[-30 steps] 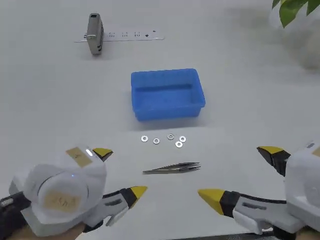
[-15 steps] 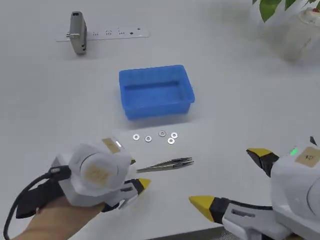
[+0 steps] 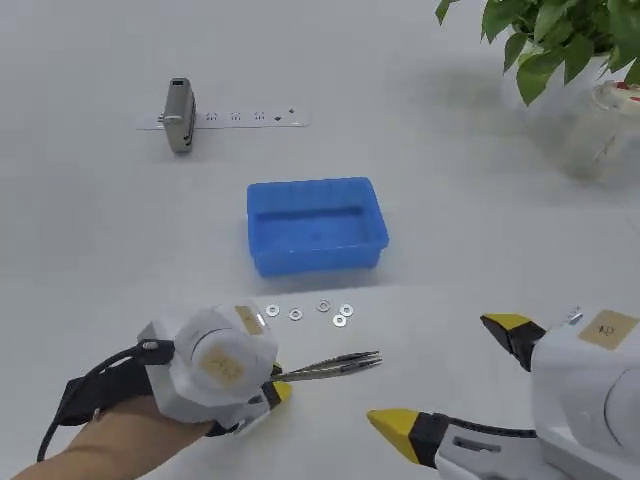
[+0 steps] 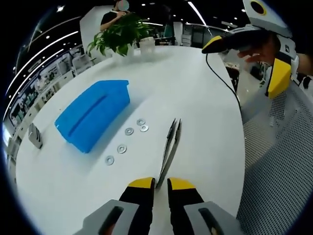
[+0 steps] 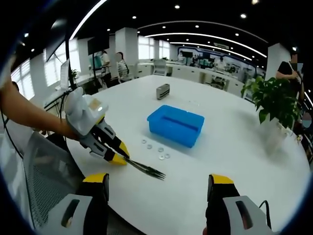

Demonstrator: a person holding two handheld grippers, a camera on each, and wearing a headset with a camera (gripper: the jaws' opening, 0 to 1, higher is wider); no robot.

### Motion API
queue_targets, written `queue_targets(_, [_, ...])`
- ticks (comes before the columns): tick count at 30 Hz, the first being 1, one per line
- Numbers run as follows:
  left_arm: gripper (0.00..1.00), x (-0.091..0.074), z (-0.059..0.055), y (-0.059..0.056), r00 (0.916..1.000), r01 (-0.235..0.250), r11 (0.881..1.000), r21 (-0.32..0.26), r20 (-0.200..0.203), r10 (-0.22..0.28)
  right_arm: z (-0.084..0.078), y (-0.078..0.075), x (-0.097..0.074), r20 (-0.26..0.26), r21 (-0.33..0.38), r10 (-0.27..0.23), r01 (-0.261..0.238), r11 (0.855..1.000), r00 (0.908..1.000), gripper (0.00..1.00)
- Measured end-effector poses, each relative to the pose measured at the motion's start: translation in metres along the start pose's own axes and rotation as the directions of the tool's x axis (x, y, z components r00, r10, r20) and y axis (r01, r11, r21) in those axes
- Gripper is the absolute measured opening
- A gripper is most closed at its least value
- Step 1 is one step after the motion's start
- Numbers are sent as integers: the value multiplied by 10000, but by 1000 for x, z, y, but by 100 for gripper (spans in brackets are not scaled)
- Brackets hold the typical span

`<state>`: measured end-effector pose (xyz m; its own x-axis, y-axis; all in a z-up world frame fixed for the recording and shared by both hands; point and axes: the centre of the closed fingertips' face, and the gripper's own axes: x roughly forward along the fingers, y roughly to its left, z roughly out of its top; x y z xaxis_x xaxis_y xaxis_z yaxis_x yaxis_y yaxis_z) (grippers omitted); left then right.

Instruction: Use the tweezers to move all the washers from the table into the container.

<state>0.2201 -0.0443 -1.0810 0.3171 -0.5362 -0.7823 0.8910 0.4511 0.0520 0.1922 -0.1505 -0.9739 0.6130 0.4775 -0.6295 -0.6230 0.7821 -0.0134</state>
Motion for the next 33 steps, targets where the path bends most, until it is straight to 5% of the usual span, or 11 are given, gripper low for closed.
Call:
queue_targets(6, [0,1,1,-11,9998,-193,9946,1017,-80,202,-4,6,1,-168,-710,342,-353,9969,9993,81])
queue_targets(11, [0,-5,1,-18,9994,-77,9914,1307,-325,120,-2,13,3,-142,-1145,676,-688,9910,9976,80])
queue_targets(14, [0,-18,9,-22,9998,-154,9914,1303,-128,172,-2,20,6,-270,-1324,1096,-1123,9848,9936,74])
queue_targets(17, [0,-34,24,-29,9987,44,9976,691,501,-79,2,26,10,-238,-1489,1397,-1417,9786,9899,72])
queue_targets(23, [0,-65,45,-35,9953,-106,9966,814,969,27,5,42,20,-439,-1852,2281,-2323,9548,9726,62])
queue_targets(28, [0,-78,53,-43,9926,22,9980,625,1206,-98,6,51,33,-734,-2176,2586,-2686,9384,9632,53])
queue_targets(33, [0,-86,57,-48,9900,31,9988,491,1406,-100,2,67,44,-1052,-2434,3175,-3339,9106,9424,44])
